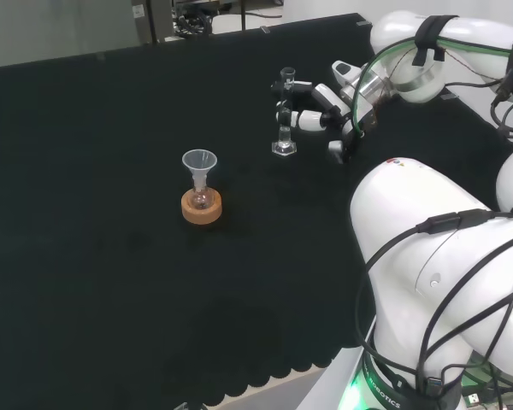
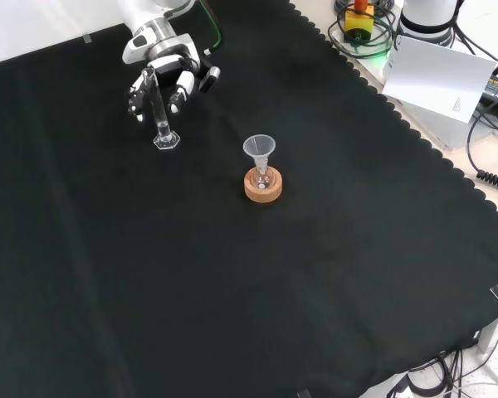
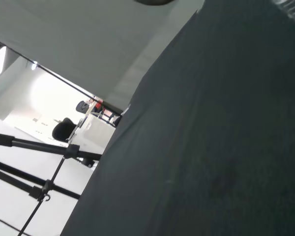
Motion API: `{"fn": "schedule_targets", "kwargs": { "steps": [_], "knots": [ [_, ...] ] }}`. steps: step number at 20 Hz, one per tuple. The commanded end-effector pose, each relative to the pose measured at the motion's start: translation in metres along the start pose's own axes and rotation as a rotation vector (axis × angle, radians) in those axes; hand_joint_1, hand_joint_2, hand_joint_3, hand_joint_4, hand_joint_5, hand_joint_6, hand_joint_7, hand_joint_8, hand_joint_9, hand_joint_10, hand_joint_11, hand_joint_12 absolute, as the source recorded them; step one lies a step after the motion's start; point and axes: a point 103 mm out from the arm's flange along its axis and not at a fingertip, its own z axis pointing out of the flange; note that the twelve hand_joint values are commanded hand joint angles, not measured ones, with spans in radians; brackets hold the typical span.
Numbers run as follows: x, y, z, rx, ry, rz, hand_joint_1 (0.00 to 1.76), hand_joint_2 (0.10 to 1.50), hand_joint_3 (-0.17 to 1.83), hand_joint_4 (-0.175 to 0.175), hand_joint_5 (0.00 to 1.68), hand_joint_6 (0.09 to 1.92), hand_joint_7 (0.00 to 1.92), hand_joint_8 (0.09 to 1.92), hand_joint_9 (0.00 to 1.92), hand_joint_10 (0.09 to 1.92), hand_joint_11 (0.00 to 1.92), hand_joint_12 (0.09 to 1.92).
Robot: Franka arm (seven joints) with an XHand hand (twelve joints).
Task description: Pick up the graduated cylinder.
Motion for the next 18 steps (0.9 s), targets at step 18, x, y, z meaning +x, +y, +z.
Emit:
{"fn": "schedule_targets", "kwargs": {
  "steps": [18],
  "knots": [
    [0.0029, 0.0024, 0.0067, -0.031, 0.051, 0.008, 1.08, 1.12, -0.17, -0.014, 0.74, 0.51, 0.59, 0.62, 0.91, 0.38, 0.75, 1.05]
  ]
}}
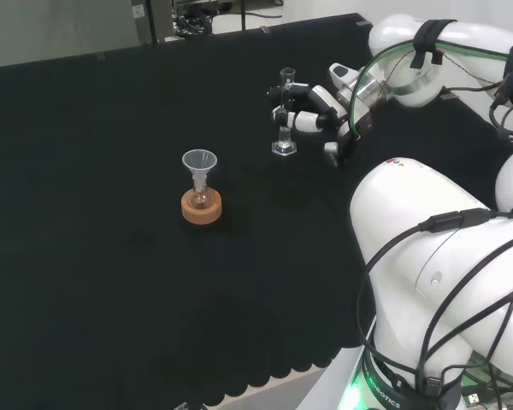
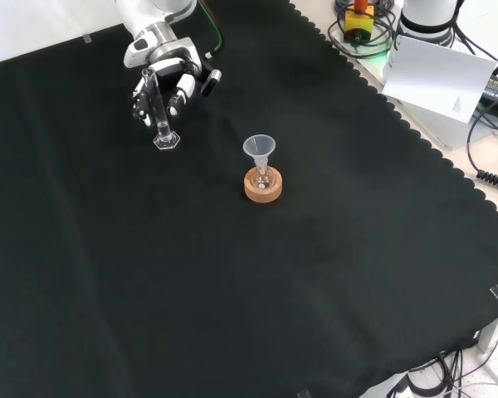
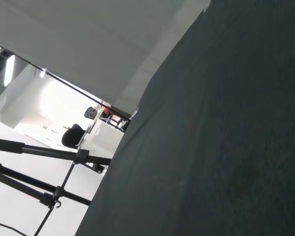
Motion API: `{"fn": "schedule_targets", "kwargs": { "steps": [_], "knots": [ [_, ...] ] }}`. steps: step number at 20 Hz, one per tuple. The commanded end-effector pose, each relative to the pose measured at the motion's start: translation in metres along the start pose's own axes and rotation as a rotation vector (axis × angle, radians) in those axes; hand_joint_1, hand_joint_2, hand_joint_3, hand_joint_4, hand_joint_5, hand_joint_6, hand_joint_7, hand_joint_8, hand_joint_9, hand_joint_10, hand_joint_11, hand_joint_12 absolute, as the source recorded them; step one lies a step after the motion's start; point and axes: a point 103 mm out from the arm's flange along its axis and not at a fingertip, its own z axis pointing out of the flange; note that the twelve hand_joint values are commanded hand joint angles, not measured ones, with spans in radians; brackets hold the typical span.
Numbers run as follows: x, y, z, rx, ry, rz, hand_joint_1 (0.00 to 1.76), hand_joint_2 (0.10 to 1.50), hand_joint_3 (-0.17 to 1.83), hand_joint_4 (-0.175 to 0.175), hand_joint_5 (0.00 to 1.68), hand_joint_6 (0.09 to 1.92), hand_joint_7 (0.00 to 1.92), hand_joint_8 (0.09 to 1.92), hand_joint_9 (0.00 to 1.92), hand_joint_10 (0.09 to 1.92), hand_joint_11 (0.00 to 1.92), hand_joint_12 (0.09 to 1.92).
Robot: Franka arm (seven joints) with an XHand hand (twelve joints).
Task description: Pick up the graduated cylinder.
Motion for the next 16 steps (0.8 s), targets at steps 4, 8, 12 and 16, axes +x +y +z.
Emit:
{"fn": "schedule_targets", "kwargs": {
  "steps": [4, 8, 12, 16],
  "knots": [
    [0.004, 0.0, -0.003, -0.02, -0.01, 0.017, 1.08, 1.19, -0.17, -0.018, 0.84, 0.5, 0.72, 0.62, 1.02, 0.32, 0.89, 0.98],
    [0.011, -0.001, -0.01, -0.024, -0.105, 0.046, 1.08, 1.19, -0.04, -0.057, 0.87, 1.05, 0.88, 0.64, 1.14, 0.27, 1.08, 0.89],
    [0.02, -0.001, -0.019, 0.013, -0.216, 0.064, 1.11, 1.15, -0.01, -0.104, 0.94, 1.07, 1.03, 0.55, 1.25, 0.19, 1.18, 0.79],
    [0.032, -0.003, -0.029, 0.06, -0.313, 0.069, 1.14, 1.14, -0.02, -0.144, 0.98, 1.03, 1.1, 0.48, 1.31, 0.13, 1.22, 0.75]
  ]
}}
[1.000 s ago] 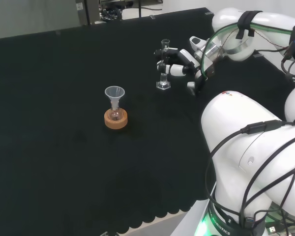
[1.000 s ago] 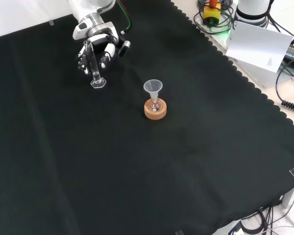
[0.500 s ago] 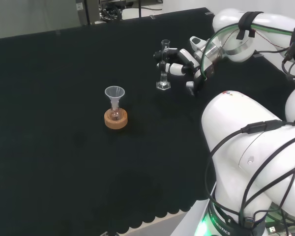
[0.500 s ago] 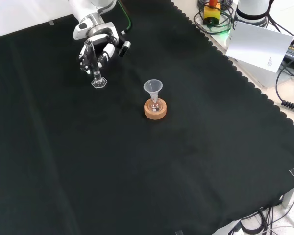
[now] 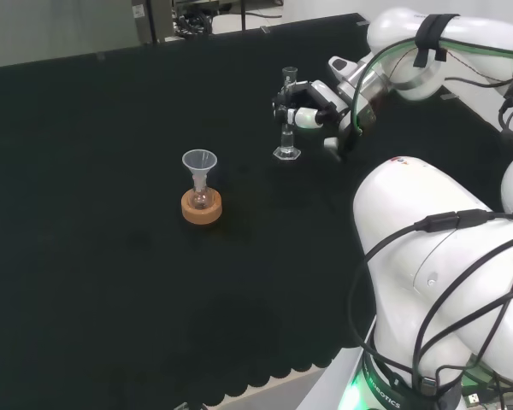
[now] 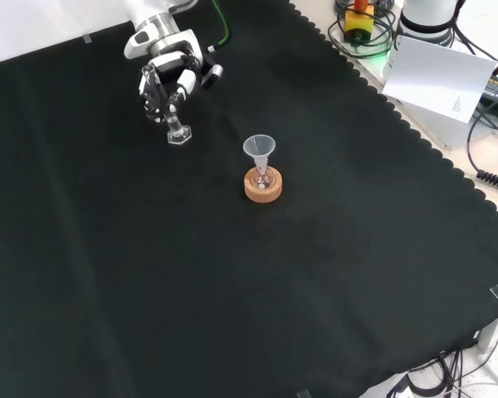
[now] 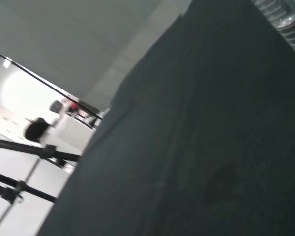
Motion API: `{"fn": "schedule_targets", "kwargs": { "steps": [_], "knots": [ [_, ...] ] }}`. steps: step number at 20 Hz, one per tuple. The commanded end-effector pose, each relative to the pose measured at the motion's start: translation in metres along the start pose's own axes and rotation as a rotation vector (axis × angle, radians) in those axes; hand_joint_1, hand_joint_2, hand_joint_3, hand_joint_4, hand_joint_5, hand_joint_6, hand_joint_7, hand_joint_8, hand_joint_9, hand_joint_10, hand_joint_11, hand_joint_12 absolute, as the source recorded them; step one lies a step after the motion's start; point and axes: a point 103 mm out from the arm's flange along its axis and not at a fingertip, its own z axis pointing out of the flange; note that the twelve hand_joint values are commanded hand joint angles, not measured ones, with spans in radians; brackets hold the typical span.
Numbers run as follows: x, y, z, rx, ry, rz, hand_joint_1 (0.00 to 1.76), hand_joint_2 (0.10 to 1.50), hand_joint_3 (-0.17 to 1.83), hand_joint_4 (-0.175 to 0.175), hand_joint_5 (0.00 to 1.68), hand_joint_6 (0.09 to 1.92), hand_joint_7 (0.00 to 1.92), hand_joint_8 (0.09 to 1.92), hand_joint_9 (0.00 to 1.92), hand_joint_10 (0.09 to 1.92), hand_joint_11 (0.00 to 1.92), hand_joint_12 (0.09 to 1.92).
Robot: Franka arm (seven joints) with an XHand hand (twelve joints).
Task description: Pick up the graduated cylinder.
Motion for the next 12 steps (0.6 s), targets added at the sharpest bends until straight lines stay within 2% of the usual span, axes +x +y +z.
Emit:
{"fn": "schedule_targets", "kwargs": {
  "steps": [1, 8, 12],
  "knots": [
    [0.018, -0.003, -0.024, 0.052, -0.192, 0.013, 1.14, 1.13, -0.02, -0.148, 0.98, 1.02, 1.11, 0.48, 1.32, 0.12, 1.23, 0.75],
    [0.046, -0.023, -0.043, 0.092, -0.28, -0.001, 1.14, 1.13, -0.04, -0.151, 1.0, 1.0, 1.16, 0.45, 1.36, 0.11, 1.26, 0.73],
    [0.062, -0.041, -0.05, 0.106, -0.298, -0.007, 1.15, 1.14, -0.06, -0.157, 1.01, 0.98, 1.2, 0.41, 1.39, 0.09, 1.28, 0.7]
  ]
}}
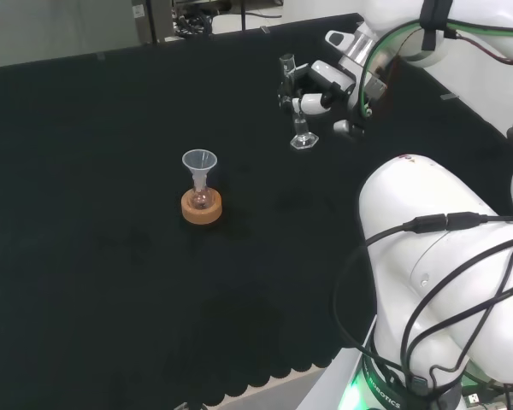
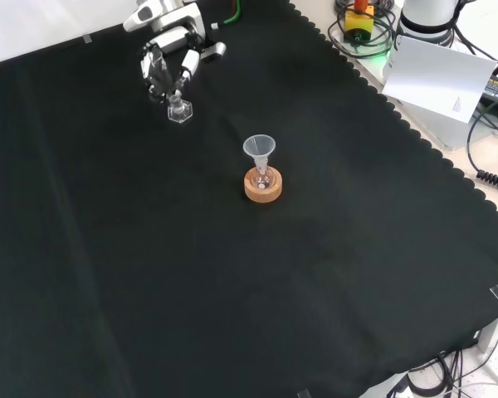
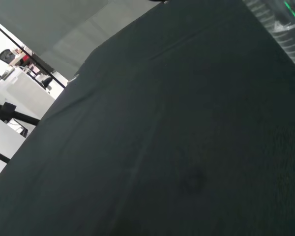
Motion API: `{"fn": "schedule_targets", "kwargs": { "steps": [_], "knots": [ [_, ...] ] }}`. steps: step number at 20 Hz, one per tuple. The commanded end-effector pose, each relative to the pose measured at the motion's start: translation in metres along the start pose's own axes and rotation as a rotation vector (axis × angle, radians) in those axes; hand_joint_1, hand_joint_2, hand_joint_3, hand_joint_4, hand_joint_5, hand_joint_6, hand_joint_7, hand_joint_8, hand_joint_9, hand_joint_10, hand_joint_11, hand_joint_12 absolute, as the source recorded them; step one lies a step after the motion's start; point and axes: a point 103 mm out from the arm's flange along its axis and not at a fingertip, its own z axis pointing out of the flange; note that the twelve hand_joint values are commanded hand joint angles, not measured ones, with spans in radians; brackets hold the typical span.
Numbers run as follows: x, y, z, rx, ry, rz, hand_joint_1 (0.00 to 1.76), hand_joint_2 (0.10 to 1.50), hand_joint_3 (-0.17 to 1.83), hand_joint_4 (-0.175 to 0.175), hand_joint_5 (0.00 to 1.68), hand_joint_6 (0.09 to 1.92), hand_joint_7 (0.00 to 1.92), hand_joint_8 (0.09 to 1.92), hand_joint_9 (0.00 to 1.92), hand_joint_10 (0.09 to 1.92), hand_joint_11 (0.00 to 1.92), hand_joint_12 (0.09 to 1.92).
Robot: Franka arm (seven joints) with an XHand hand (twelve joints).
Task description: Pick up the graduated cylinder.
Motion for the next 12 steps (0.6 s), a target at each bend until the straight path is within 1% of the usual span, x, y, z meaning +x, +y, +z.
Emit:
{"fn": "schedule_targets", "kwargs": {
  "steps": [1, 3, 5, 12],
  "knots": [
    [0.025, -0.032, -0.021, 0.036, -0.056, -0.006, 1.15, 1.15, -0.1, -0.16, 1.02, 0.98, 1.22, 0.38, 1.4, 0.09, 1.28, 0.7],
    [0.034, -0.041, -0.024, 0.06, -0.091, -0.019, 1.15, 1.18, -0.15, -0.166, 1.02, 0.98, 1.24, 0.34, 1.41, 0.09, 1.28, 0.69],
    [0.041, -0.05, -0.025, 0.072, -0.081, -0.024, 1.16, 1.18, -0.17, -0.167, 1.02, 0.98, 1.24, 0.33, 1.42, 0.09, 1.29, 0.68],
    [0.069, -0.073, -0.014, 0.171, -0.159, -0.047, 1.16, 1.19, -0.17, -0.169, 1.02, 0.97, 1.25, 0.32, 1.42, 0.09, 1.29, 0.68]
  ]
}}
